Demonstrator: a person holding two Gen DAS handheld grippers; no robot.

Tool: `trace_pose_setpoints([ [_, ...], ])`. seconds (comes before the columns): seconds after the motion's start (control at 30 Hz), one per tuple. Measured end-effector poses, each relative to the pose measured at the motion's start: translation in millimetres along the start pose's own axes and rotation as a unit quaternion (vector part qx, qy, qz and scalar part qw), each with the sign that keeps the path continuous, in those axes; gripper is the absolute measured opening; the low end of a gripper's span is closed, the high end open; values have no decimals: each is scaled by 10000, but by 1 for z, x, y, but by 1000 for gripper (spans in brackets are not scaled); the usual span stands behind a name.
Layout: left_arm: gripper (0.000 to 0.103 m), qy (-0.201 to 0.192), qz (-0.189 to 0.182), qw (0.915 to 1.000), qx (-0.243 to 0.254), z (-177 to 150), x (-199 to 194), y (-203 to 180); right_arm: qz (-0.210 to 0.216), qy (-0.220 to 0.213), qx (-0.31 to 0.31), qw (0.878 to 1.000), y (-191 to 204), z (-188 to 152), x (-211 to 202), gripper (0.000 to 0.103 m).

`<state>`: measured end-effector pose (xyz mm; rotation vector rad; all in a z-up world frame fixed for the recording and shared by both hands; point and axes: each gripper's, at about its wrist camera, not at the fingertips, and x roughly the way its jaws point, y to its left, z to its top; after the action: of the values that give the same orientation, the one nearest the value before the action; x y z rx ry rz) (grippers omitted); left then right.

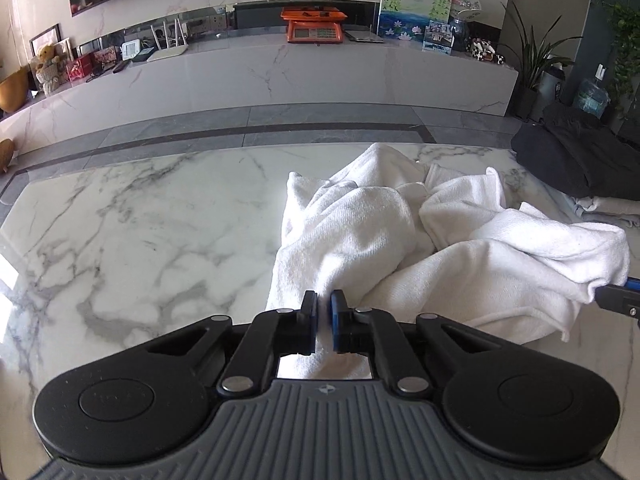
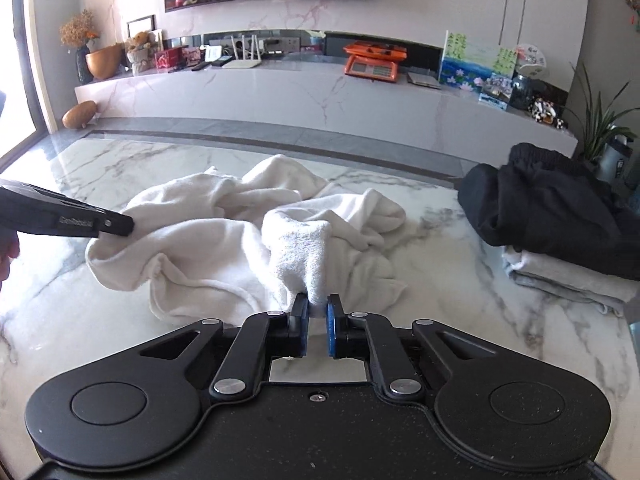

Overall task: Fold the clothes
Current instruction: 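Grasp the white shirt fabric with the right gripper while the left gripper grasps nearby fabric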

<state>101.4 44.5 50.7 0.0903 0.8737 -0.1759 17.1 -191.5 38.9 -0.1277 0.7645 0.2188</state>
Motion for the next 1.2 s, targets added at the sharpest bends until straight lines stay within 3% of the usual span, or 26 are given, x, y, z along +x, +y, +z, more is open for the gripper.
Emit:
trace_pose_setpoints([
  [0.3,5,414,-1,9990,157,-27,-27,4,-259,610,288,9974,-40,-39,-23,5],
  [0.6,6,698,-193,9973,116,-76,-32,-3,-58,1077,463,9931,-37,-94,-41,5],
  [0.7,8,615,-153,9976,269,-80,-40,-6,4,1096,461,9929,-33,-97,-45,5],
  [0.8,20,480,-106,9973,540,-82,-53,-13,41,1092,438,9930,-29,-100,-49,6],
  [0.87,23,391,-123,9966,716,-84,-62,-19,-16,1089,387,9933,-28,-99,-50,14],
  [1.0,36,370,-176,9945,960,-90,-72,-29,-27,1003,281,9946,-30,-96,-52,47],
  [1.07,41,459,-121,9945,935,-93,-68,-30,-5,920,282,9954,-32,-95,-52,49],
  [1.2,42,696,-72,9955,636,-98,-50,-25,73,930,473,9945,-40,-94,-41,49],
])
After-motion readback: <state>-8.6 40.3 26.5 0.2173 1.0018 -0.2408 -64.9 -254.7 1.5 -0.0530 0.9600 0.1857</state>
